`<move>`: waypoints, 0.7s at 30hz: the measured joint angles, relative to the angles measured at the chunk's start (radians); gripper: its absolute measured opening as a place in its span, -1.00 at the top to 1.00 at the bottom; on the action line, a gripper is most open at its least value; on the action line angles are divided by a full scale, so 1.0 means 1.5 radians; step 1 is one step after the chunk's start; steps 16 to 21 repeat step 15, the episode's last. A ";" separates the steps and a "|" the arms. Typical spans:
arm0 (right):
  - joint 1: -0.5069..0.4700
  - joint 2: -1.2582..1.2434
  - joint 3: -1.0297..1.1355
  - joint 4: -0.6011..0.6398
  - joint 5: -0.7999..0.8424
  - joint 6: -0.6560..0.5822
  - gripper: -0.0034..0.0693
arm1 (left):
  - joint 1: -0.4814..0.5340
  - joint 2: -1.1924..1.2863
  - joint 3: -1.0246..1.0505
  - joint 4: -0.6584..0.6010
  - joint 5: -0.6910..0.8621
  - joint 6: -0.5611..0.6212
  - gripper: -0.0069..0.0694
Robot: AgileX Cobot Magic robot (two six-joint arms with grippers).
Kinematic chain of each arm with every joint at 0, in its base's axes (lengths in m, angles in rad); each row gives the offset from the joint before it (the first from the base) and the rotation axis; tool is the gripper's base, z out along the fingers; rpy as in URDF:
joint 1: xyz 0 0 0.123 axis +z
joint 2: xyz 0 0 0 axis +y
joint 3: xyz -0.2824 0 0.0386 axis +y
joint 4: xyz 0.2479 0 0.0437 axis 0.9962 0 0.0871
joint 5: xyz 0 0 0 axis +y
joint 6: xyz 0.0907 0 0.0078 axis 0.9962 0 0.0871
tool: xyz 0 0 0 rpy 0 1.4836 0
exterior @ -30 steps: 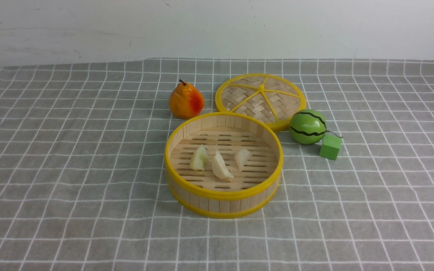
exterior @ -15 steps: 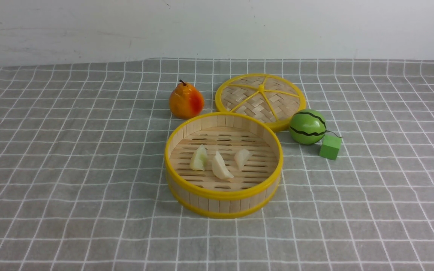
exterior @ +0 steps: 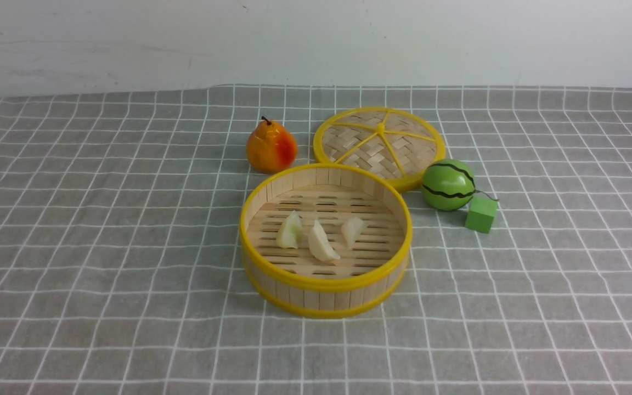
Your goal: Put the dumplings into the steamer on the table with the grey tablecloth.
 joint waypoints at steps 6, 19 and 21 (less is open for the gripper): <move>0.000 0.000 0.000 0.000 0.000 0.000 0.47 | 0.000 0.000 0.000 0.000 -0.001 0.000 0.83; 0.000 0.000 0.000 0.000 0.000 0.000 0.44 | 0.000 0.000 0.000 0.000 -0.001 0.000 0.81; 0.000 0.000 0.000 0.000 0.000 0.000 0.44 | 0.000 0.000 0.000 0.000 -0.001 0.000 0.81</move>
